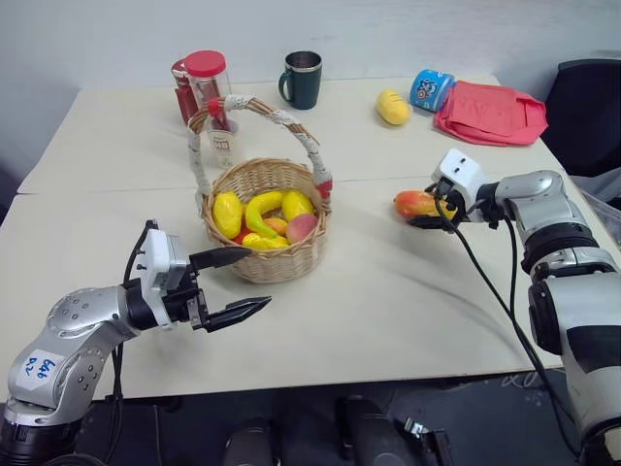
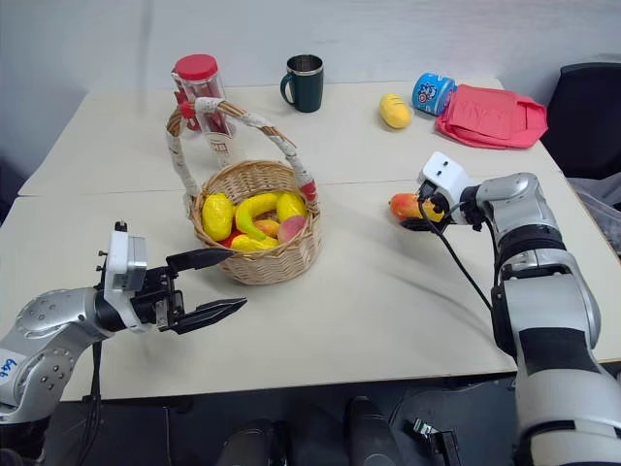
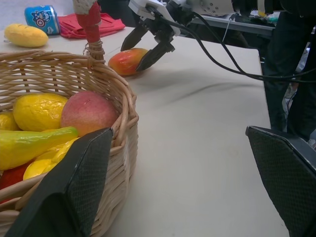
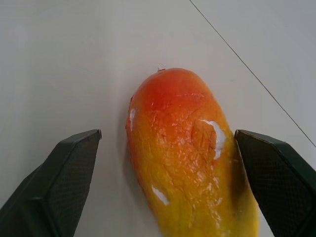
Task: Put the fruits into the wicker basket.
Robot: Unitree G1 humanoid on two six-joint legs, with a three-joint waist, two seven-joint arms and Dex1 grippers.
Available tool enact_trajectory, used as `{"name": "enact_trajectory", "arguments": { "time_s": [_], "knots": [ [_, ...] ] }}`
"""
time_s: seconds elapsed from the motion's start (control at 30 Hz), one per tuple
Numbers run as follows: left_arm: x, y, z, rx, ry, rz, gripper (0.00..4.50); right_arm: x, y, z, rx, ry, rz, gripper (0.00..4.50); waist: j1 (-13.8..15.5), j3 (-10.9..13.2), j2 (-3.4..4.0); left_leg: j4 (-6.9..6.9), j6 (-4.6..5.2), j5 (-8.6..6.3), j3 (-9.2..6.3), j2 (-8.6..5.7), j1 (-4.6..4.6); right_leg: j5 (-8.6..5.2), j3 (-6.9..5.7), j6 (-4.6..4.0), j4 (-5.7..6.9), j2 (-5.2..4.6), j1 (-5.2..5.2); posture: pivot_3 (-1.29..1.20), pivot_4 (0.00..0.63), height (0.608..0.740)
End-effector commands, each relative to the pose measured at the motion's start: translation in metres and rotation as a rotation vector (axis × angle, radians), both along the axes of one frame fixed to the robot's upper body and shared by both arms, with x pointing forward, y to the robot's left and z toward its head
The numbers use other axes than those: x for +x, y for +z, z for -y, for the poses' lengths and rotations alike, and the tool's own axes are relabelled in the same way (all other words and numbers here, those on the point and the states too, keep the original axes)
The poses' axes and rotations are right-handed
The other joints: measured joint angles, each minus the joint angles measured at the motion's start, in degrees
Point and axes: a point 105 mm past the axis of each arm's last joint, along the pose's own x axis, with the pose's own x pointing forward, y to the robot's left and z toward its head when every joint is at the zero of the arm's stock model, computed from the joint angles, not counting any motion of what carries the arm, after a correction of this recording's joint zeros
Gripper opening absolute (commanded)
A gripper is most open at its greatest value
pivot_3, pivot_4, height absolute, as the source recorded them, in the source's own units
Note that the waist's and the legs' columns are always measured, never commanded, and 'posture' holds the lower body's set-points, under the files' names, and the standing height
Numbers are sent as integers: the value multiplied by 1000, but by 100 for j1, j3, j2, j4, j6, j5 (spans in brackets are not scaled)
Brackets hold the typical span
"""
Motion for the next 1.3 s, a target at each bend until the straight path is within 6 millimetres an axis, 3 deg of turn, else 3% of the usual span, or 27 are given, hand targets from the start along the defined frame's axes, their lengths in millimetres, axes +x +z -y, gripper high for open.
{"name": "enact_trajectory", "arguments": {
  "time_s": [0.03,0.27,0.43,0.57,0.63,0.7,0.8,0.87,0.97,1.03,1.23,1.3],
  "knots": [
    [-1,10,3,3,-28,62,4500,-2,8,-11,72,46,-29,4475,-34,0,0,1,-1,0,-1,0,0,0,-1,0,1,0,0,0,150,740],
    [6,8,5,-5,-49,63,4500,-3,2,-9,43,60,-17,2781,-83,0,0,-1,-4,-1,-1,0,0,0,-3,0,3,0,0,0,150,740],
    [9,8,2,-2,-41,69,4500,-9,15,2,74,92,28,2772,-81,0,0,-1,-4,0,0,0,0,0,-5,0,3,3,-1,0,150,740],
    [8,7,-11,7,20,76,4500,-42,47,-9,182,391,-11,2772,-69,0,0,-2,-2,-1,-1,0,-1,0,-6,0,1,4,0,0,150,740],
    [10,10,-23,-8,89,86,4500,-63,70,-27,266,512,-25,2772,-68,0,0,-3,-2,-1,-1,6,-1,0,-8,1,6,-1,-1,0,150,740],
    [9,5,-41,24,179,101,4500,-104,82,-58,344,683,-95,2772,-66,1,2,-1,-8,-4,-7,25,-5,0,-7,1,13,-10,-2,0,150,740],
    [1,1,-62,27,277,97,4500,-163,85,-100,404,908,-162,2772,-74,1,3,-1,-28,-12,-17,44,-2,-8,-11,-14,7,2,-4,0,150,740],
    [-10,-1,-68,12,303,71,4500,-184,88,-135,474,975,-150,2772,-104,1,1,-12,-43,-19,-17,61,8,-15,-9,-27,8,16,-3,0,150,740],
    [-20,0,-73,-26,345,50,4500,-182,87,-182,500,964,-119,2772,-88,0,-6,-9,-48,-19,-18,64,13,-17,-8,-34,24,20,-6,0,150,740],
    [-26,-1,-72,-28,360,36,4500,-168,93,-210,537,908,-30,2772,-59,-9,-22,-9,-47,-18,-23,54,10,-18,-14,-38,25,11,-8,0,150,740],
    [-33,-5,-68,-48,382,7,4500,-131,109,-266,585,688,221,2772,-38,-22,-44,7,-24,-26,-22,32,-7,-19,-26,-42,14,-9,-12,0,150,740],
    [-32,-4,-66,-62,388,13,4500,-124,105,-277,584,649,220,2772,-65,-23,-46,9,-20,-28,-16,30,-13,-19,-28,-41,13,-9,-18,0,150,740]
  ]
}}
